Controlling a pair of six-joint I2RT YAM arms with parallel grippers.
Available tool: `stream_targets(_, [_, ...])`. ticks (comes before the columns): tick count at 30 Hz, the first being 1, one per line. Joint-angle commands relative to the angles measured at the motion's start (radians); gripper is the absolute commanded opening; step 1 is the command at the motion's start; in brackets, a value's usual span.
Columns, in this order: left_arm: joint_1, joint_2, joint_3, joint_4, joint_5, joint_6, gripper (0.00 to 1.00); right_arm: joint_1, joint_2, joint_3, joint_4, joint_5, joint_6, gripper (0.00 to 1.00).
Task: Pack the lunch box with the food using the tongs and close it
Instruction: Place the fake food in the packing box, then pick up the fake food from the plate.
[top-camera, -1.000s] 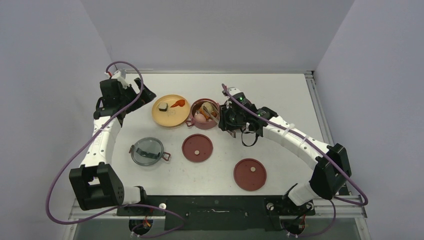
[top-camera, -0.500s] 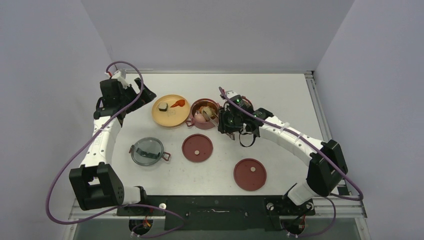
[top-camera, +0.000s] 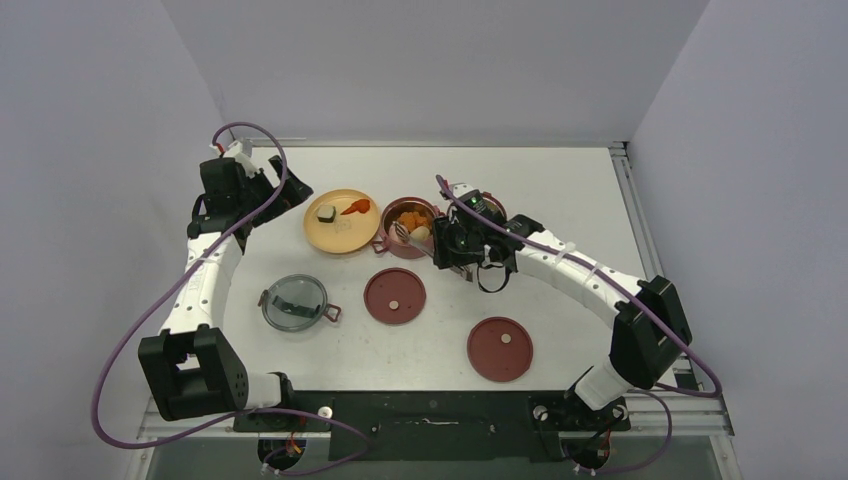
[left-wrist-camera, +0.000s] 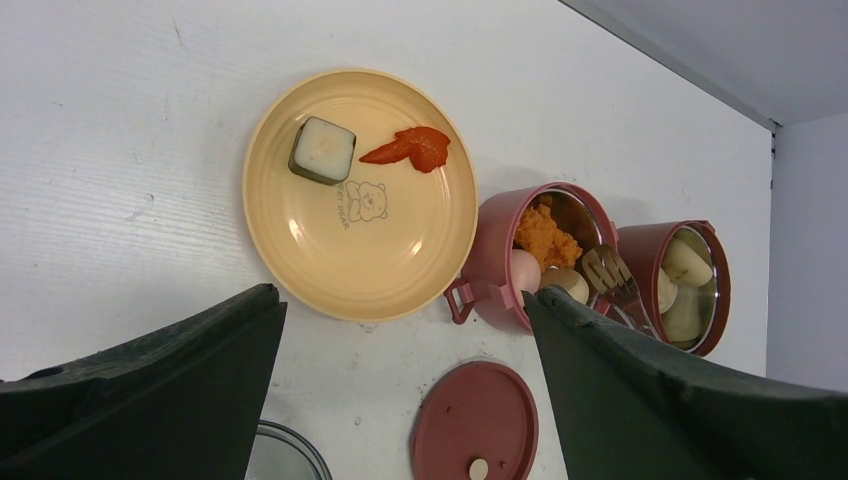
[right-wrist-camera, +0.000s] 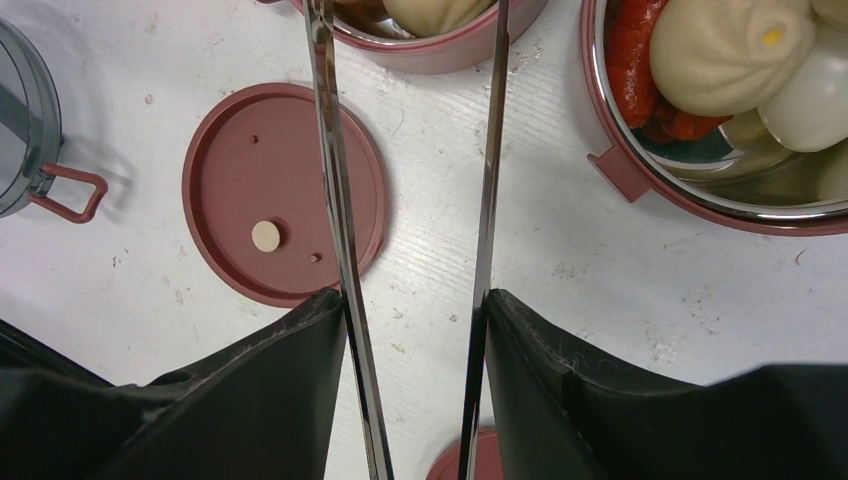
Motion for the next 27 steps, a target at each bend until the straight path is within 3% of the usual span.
stream_targets(1, [-0.004, -0.021, 0.008, 0.047, 0.015, 0.006, 0.97, -0.009, -0.051, 0.077, -0.004, 0.033, -0.016, 0.51])
stream_targets(17, [-0.004, -0.035, 0.002, 0.052, -0.007, 0.009, 0.97, -0.004, -0.06, 0.205, 0.026, 0.009, -0.032, 0.48])
stream_targets(27, [-0.004, -0.038, 0.002, 0.052, -0.006, 0.009, 0.97, 0.132, 0.136, 0.306, 0.191, -0.031, -0.031, 0.48])
